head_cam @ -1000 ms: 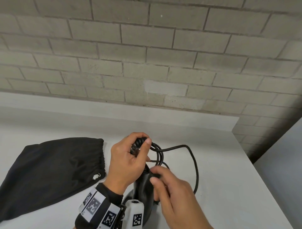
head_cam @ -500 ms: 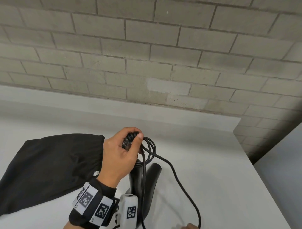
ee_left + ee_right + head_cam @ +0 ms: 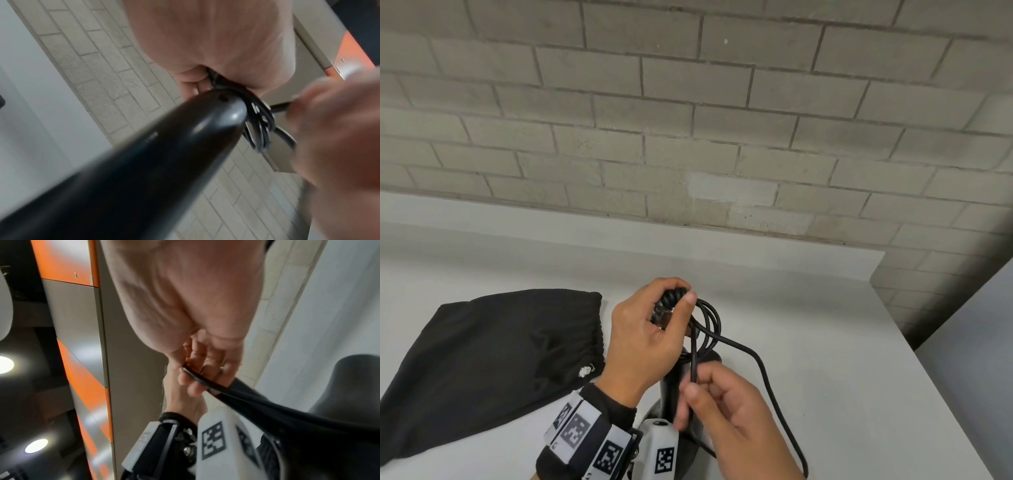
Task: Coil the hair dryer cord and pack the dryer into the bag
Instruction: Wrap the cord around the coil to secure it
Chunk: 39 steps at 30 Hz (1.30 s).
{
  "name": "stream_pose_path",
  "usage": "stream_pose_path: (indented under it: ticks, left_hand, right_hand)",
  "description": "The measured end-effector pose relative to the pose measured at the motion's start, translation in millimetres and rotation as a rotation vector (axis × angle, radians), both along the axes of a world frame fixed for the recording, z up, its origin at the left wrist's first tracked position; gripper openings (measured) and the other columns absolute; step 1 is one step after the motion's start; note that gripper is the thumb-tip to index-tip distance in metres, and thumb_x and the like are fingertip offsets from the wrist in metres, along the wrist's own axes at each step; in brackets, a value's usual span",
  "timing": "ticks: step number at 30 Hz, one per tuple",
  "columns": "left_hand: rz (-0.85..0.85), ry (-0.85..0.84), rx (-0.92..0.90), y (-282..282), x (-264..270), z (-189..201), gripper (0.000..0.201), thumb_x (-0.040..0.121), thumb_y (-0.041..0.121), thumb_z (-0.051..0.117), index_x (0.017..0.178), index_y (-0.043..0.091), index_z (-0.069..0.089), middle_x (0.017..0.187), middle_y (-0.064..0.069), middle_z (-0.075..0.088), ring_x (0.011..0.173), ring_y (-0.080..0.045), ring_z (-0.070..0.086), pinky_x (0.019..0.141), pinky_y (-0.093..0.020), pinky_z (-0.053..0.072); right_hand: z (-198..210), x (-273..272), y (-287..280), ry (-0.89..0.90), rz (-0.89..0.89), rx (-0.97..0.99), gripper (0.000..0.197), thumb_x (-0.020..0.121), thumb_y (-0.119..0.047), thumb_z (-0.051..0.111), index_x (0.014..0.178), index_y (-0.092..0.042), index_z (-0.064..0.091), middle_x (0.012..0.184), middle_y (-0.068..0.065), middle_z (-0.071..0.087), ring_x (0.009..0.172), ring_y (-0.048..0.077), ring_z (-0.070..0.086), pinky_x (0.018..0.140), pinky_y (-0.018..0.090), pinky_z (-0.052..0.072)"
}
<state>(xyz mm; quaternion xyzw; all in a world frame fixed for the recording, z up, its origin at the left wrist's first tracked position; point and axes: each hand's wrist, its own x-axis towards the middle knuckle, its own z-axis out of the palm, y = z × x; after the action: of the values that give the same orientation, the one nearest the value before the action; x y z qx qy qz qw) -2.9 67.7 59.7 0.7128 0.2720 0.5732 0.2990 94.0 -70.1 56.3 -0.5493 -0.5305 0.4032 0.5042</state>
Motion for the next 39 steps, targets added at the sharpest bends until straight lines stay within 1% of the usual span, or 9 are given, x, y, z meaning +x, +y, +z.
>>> stream_pose_path:
  ticks: [8,13,19,23,26,30,32,36,39]
  left_hand:
    - [-0.004,0.021,0.009,6.1,-6.3,-2.3,0.021,0.092,0.035,0.061,0.096,0.016,0.069,0.078,0.01,0.068,0.066,-0.012,0.07,0.064,-0.032,0.056]
    - [-0.078,0.012,0.016,-4.8,7.5,-1.3,0.023,0.091,0.033,0.063,0.098,0.012,0.07,0.08,0.006,0.069,0.066,-0.01,0.071,0.063,-0.02,0.055]
    - [-0.07,-0.016,-0.006,-2.1,3.8,0.5,0.024,0.09,0.033,0.062,0.096,0.011,0.069,0.077,0.004,0.068,0.061,-0.008,0.071,0.059,-0.016,0.053]
    - [-0.046,-0.005,-0.008,0.3,0.4,0.0,0.018,0.092,0.028,0.064,0.096,0.011,0.069,0.078,0.003,0.068,0.061,-0.008,0.071,0.059,-0.018,0.054]
    - [-0.052,-0.005,-0.001,-1.4,1.7,0.0,0.02,0.091,0.028,0.065,0.096,0.009,0.069,0.078,0.002,0.068,0.062,-0.007,0.071,0.06,-0.012,0.051]
    - [-0.057,0.005,0.004,-5.1,4.9,0.4,0.025,0.09,0.031,0.063,0.096,0.008,0.07,0.077,0.002,0.068,0.062,-0.007,0.07,0.06,-0.01,0.049]
    - [-0.046,0.007,-0.003,-6.1,6.2,0.7,0.019,0.09,0.026,0.066,0.095,0.008,0.07,0.078,0.002,0.068,0.061,-0.007,0.07,0.06,-0.011,0.05]
    - [-0.03,0.016,0.023,-7.3,6.5,1.7,0.024,0.091,0.033,0.063,0.096,0.01,0.07,0.078,0.004,0.068,0.06,-0.006,0.07,0.06,-0.012,0.05]
    - [-0.012,0.04,0.036,-4.6,3.9,0.7,0.026,0.091,0.037,0.061,0.096,0.013,0.069,0.078,0.007,0.068,0.063,-0.01,0.07,0.061,-0.021,0.053]
  right_hand:
    - [-16.7,45.2,-32.4,-0.45,0.183,-0.005,0.038,0.09,-0.065,0.045,0.1,-0.033,0.065,0.09,-0.002,0.061,0.093,0.006,0.062,0.088,0.017,0.045]
    - [-40.7,87.4,-48.7,-0.752,0.208,-0.004,0.016,0.097,-0.054,0.045,0.106,-0.052,0.058,0.1,-0.012,0.058,0.106,-0.003,0.054,0.1,0.015,0.035]
    - [-85.0,106.0,-27.3,-1.012,0.278,-0.226,0.042,0.092,-0.056,-0.005,0.102,-0.041,0.032,0.077,-0.005,0.041,0.108,0.002,0.057,0.106,0.019,0.034]
    - [-82.4,103.5,-44.9,-0.824,0.181,-0.226,0.052,0.096,-0.057,0.004,0.095,-0.041,0.053,0.087,0.002,0.05,0.089,0.009,0.052,0.09,0.015,0.03]
    - [-57.8,95.3,-52.3,-0.761,0.04,-0.113,0.018,0.094,-0.059,0.04,0.096,-0.06,0.058,0.089,-0.03,0.057,0.083,-0.018,0.053,0.079,0.004,0.039]
    - [-25.0,59.0,-50.2,-0.496,-0.123,0.266,0.007,0.081,-0.033,0.075,0.085,-0.035,0.07,0.09,-0.009,0.066,0.073,0.008,0.065,0.068,0.015,0.051]
    - [-11.9,45.1,-40.6,-0.386,-0.324,0.397,0.021,0.074,-0.016,0.077,0.087,-0.031,0.069,0.093,-0.006,0.067,0.078,0.012,0.067,0.07,0.019,0.054]
    - [-19.5,19.0,-7.9,-0.525,-0.43,0.278,0.054,0.084,-0.049,0.059,0.132,-0.037,0.038,0.135,-0.02,0.043,0.129,0.0,0.041,0.099,0.005,0.032]
    - [-21.2,22.3,2.3,-0.648,-0.343,0.209,0.031,0.092,-0.048,0.047,0.119,-0.053,0.033,0.115,-0.03,0.045,0.113,-0.006,0.047,0.085,0.003,0.036]
